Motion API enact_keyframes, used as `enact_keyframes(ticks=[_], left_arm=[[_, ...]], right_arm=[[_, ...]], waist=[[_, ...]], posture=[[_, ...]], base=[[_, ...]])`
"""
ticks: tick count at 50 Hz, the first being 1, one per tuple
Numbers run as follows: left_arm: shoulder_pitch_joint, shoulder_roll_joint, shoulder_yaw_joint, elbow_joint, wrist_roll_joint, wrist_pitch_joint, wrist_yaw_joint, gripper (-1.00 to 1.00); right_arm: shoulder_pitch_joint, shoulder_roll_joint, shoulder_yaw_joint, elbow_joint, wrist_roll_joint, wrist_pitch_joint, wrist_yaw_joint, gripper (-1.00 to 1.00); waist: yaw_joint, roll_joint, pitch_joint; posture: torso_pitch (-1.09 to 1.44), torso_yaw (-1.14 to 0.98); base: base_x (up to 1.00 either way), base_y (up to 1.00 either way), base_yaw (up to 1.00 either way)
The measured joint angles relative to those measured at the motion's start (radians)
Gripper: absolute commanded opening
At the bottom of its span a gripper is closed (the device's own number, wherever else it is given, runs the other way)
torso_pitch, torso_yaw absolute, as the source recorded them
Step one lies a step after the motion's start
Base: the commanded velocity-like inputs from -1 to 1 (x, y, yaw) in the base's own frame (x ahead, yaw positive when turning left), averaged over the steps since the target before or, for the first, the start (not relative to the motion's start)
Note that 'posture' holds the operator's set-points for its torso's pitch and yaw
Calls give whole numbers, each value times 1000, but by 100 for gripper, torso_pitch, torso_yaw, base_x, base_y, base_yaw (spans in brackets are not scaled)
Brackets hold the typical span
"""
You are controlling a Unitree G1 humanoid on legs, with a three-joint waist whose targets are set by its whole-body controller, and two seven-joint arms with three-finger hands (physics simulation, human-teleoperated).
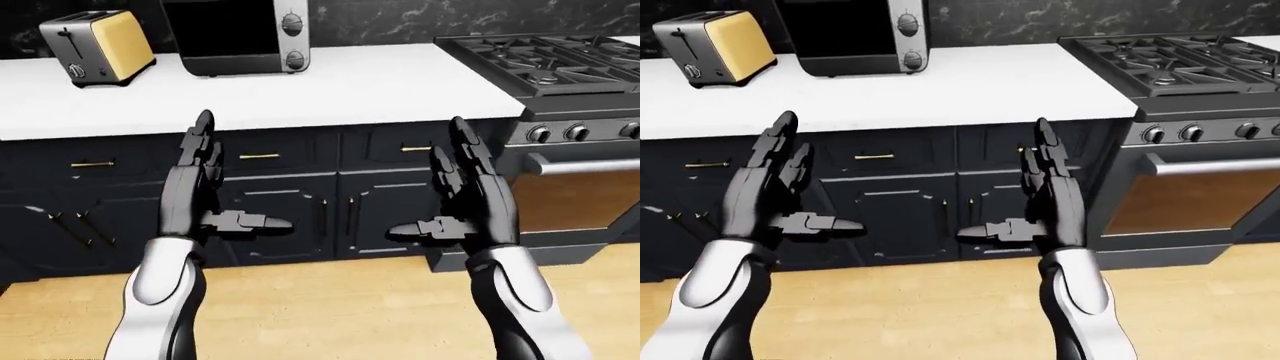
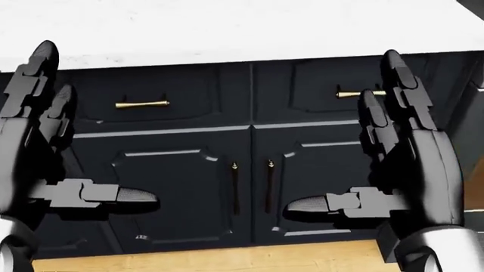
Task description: Open the toaster oven door.
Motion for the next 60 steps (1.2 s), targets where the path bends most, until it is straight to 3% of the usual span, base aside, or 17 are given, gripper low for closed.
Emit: enact_keyframes(ticks=[6,9,13,16,23,24,27,31,34,36,42,47,51,53,56,60], left_arm=[[-12,0,-4,-12,3,-6,0,100],[-28,2,-4,-24,2,-7,0,100],[-27,-8,-29,-5,-8,7,-6,100],[-25,-9,-35,14,-14,25,-11,100],[-27,-1,-11,-22,-4,-12,-2,100],[-19,0,-6,-14,-2,-16,-1,100],[1,-1,7,6,7,-4,6,100],[-13,-2,-5,-2,7,-3,6,100],[-15,-3,-13,3,4,-2,2,100],[-31,0,-16,-5,3,6,0,100],[-30,-6,-27,-16,-8,8,-11,100],[-19,-10,-29,-10,-1,-7,-7,100],[-17,-8,-25,-4,-1,-16,-9,100],[-7,-6,-13,6,5,-18,-5,100],[-7,-5,-8,8,12,-3,0,100],[-14,-4,-11,-12,9,-15,-1,100]], right_arm=[[-12,1,-13,-18,17,0,-4,100],[-21,1,-15,-36,36,-7,-7,100],[-11,-10,-32,-22,42,-1,-18,100],[-14,4,-57,-16,69,22,-34,100],[-26,-8,-39,-28,117,-14,-51,100],[-24,-3,-30,-16,120,-15,-51,100],[-11,-8,-10,10,123,-7,-46,100],[-10,-15,-32,-12,117,-7,-50,100],[-17,-14,-38,-30,122,0,-54,100],[-24,-18,-41,-44,129,4,-55,100],[-15,-25,-59,-42,128,4,-63,100],[-2,-26,-45,-32,119,-16,-49,100],[0,-20,-40,-29,108,-27,-40,100],[9,-11,-24,-23,110,-27,-35,100],[12,-11,-21,-25,113,-15,-31,100],[9,-8,-26,-38,108,-32,-31,100]], waist=[[18,-63,-10],[16,-113,-24],[5,-127,8],[-4,-108,-3],[-2,-17,-25],[7,-28,-20],[17,-30,-7],[1,-62,0],[1,-95,-9],[2,-134,-18],[-11,-111,-16],[-20,-55,4],[-25,6,-7],[-12,-6,5],[0,-9,-4],[14,-48,-12]], posture=[[0,0],[0,0],[0,0],[0,0],[0,0],[0,0],[0,0],[0,0],[0,0],[0,0],[0,0],[0,0],[0,0],[0,0],[0,0],[0,0]], base=[[41,0,0],[9,0,0],[0,0,2],[0,0,56],[0,0,62],[0,0,60],[0,0,0],[2,0,0],[19,0,0],[26,0,0],[28,0,0],[40,0,0],[50,0,0],[50,0,0],[51,0,0],[50,0,0]])
